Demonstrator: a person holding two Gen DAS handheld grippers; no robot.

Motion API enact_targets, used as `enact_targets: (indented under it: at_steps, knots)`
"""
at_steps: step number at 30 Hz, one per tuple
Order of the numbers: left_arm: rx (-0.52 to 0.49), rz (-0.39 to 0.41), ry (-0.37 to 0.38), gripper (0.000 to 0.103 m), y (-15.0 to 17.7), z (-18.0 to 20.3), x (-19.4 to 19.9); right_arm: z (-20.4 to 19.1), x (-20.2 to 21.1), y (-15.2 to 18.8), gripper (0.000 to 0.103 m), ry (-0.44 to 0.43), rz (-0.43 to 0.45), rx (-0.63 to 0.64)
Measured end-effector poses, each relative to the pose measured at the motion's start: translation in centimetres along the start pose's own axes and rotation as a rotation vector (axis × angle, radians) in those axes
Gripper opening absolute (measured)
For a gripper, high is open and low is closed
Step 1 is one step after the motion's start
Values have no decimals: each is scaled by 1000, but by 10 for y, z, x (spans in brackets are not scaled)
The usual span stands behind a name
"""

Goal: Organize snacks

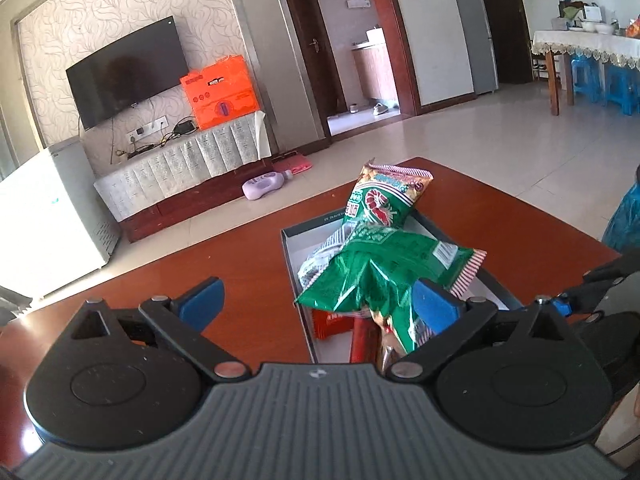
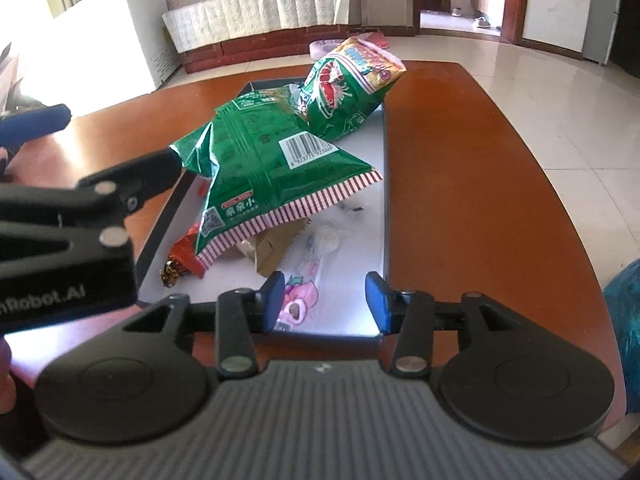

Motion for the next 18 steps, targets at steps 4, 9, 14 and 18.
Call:
enact_targets:
  at_steps: [4,9,14,18]
  knots:
    - [53,14,36,102,8,-1,17,-2,20,9,59,2,67,-40]
    - [98,16,83,102,21,-5,49,-28,53,22,74,92,202,71]
    - [127,-5,117,102,42,-9,78,-48,79,50,74,174,226,101]
    - [178,-14,95,102,54,-19,95,-52,99,77,74,215,206,86]
Point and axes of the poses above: each gripper's, at about its wrist camera, not at the fingertips, and x roughly against the way its jaws point, z to its right, y to its underside, the point moved 6 cm from there along -x, roughly the way its jaws point, and after that the axes turned 4 degrees about -z, right-handed, at the moved point
